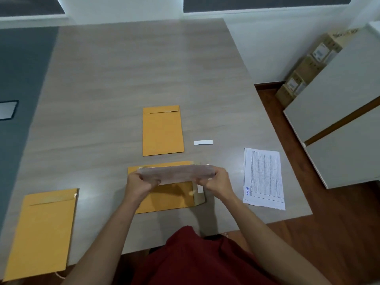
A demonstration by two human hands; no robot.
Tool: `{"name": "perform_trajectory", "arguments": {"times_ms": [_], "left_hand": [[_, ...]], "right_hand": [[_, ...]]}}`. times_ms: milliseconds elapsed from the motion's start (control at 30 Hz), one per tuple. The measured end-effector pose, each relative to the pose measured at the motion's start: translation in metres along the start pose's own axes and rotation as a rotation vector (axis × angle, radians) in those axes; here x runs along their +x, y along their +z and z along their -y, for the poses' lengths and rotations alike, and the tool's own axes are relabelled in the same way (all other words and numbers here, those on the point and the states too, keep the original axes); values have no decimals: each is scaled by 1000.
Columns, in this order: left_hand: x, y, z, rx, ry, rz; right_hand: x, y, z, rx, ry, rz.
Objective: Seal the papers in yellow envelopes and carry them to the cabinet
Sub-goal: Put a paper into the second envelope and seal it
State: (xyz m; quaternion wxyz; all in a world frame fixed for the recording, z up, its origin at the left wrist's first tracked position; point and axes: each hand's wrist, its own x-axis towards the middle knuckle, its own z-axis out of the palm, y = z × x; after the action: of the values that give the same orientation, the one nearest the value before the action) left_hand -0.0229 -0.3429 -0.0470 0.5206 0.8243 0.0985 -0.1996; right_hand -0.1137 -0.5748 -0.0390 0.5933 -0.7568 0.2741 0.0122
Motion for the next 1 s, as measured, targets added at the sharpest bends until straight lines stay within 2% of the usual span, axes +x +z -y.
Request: {"name": "perform_trajectory", "arguments": {"times_ms": [133,200,300,367,500,633,867,1000], "left_hand": [[-1,6,3,-55,-39,-13],[-2,5,4,-56,-53,-28],[0,-2,4,-79,-7,-38],[2,-7,0,-99,55,10],[4,-9,-5,-84,100,75],[-1,4,-1,-70,130,70],[0,20,8,-130,16,41],[2,26,0,-103,-2,-17]], "right_hand": [[2,4,-1,-206,-13,-29],[3,2,-4,-369,-89,-35],[4,0,-8,-456,-207,-7],[3,-2,-7,-378,-178,-55],[5,0,-3,-166,19,-50],[2,10,-3,-73,-72,24],[6,19,-6,-12,114,22],[9,11,-4,20,167,-56]]}}
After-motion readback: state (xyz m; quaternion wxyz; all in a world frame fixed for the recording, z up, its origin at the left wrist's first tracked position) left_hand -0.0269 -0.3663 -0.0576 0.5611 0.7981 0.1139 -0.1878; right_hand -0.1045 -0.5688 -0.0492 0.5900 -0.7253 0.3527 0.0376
